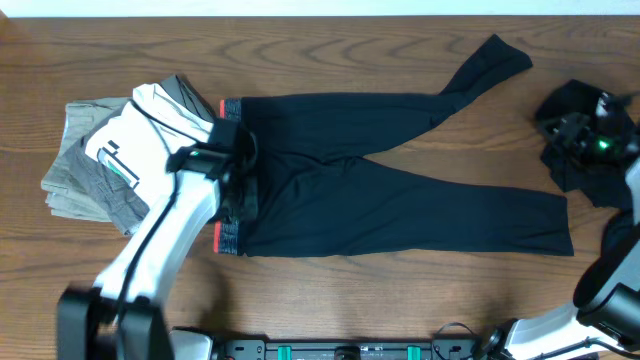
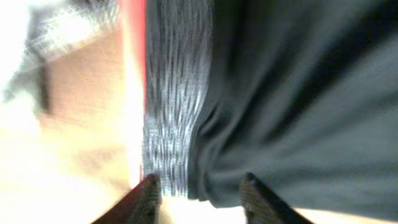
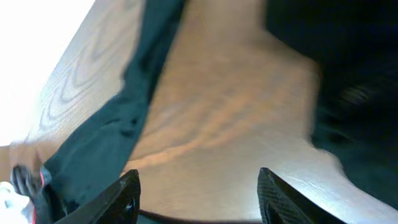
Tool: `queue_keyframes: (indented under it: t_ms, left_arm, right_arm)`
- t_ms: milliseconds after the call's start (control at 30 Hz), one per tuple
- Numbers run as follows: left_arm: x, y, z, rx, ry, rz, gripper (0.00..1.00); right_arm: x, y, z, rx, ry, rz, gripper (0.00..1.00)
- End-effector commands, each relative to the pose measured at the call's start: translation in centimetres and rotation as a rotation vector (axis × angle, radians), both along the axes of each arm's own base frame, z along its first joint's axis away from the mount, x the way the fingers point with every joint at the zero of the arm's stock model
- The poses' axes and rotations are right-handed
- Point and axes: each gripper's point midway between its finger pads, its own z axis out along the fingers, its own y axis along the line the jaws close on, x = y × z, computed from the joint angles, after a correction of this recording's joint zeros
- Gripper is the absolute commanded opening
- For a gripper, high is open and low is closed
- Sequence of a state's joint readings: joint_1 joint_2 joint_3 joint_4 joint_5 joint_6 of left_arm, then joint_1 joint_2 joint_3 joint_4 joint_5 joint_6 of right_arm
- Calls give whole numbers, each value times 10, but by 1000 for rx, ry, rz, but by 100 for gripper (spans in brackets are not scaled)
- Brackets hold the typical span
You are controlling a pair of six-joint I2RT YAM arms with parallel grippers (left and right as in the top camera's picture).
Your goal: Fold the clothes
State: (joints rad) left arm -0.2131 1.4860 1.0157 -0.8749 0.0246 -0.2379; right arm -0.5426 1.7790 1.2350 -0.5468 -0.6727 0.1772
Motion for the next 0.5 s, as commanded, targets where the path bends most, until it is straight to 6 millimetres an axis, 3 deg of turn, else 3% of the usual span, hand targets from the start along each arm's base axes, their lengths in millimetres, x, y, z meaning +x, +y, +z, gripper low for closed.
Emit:
queue_keyframes:
  t_ms: [0,167,333,467]
  left_arm:
    - [22,-1,38,-15,-172,0,56]
    - [31,-5,67,-46,-305,-19,56]
    - [30,-6,71,-54,-318,-24,57]
    - [30,-7,71,-63,-317,-27,57]
  right_arm:
    - [22,37,12,-35,-56,86,62]
    - [58,56,13,-163,-87,12,59]
    - [93,84,9,-153,-160,-10,61]
    - [114,79,-12,-169,-167,-82,62]
